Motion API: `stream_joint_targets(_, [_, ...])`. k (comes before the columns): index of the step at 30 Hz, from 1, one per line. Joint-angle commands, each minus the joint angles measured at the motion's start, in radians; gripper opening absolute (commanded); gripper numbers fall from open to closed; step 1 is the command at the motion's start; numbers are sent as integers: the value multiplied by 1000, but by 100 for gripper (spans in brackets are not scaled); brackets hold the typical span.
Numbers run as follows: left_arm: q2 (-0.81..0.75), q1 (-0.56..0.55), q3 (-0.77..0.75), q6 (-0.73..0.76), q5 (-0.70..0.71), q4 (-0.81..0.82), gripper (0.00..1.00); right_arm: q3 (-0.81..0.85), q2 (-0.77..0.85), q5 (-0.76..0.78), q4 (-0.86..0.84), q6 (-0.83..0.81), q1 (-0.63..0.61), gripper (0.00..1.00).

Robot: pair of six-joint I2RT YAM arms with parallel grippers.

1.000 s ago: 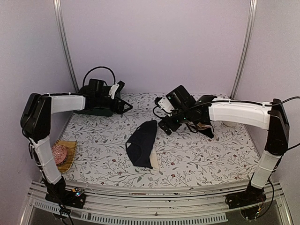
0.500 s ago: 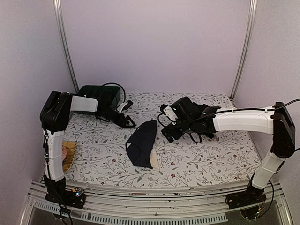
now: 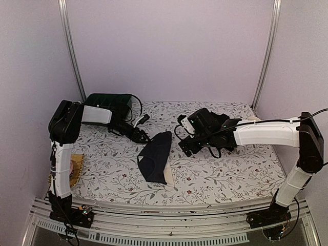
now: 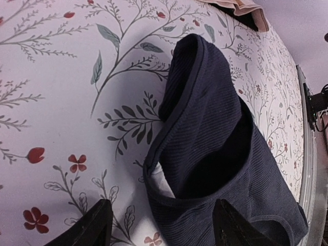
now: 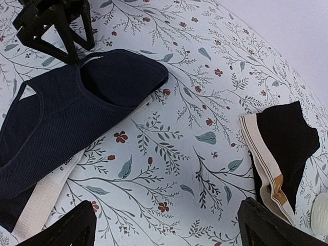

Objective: Roll the underwear
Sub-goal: Flatten out the underwear at the center of the board.

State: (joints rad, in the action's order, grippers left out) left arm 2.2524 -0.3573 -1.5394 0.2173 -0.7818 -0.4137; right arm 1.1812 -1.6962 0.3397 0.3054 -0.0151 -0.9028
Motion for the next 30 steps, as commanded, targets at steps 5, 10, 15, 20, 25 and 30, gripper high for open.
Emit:
stream_joint_targets(5, [42,-30,-21,16,-27,-37,56,-15,33,45,-19,10,1,99])
stream_joint_targets(10, [42,-30,-20,15,-30,-37,37,-16,28,50,-18,10,0,99])
stream_joint_targets(15, [24,-28,-9,13,-32,-37,0,-17,26,54,-18,10,0,99])
stream_joint_targets(20, [-59,-12,33,-3,-29,-11,0,-17,15,59,-21,10,0,99])
stream_joint_targets(25, [-213,28,123,-29,14,19,0,-2,-26,67,-35,10,0,99])
stream_joint_targets(30, [-343,69,226,-32,139,22,0,81,-112,23,-37,53,14,99])
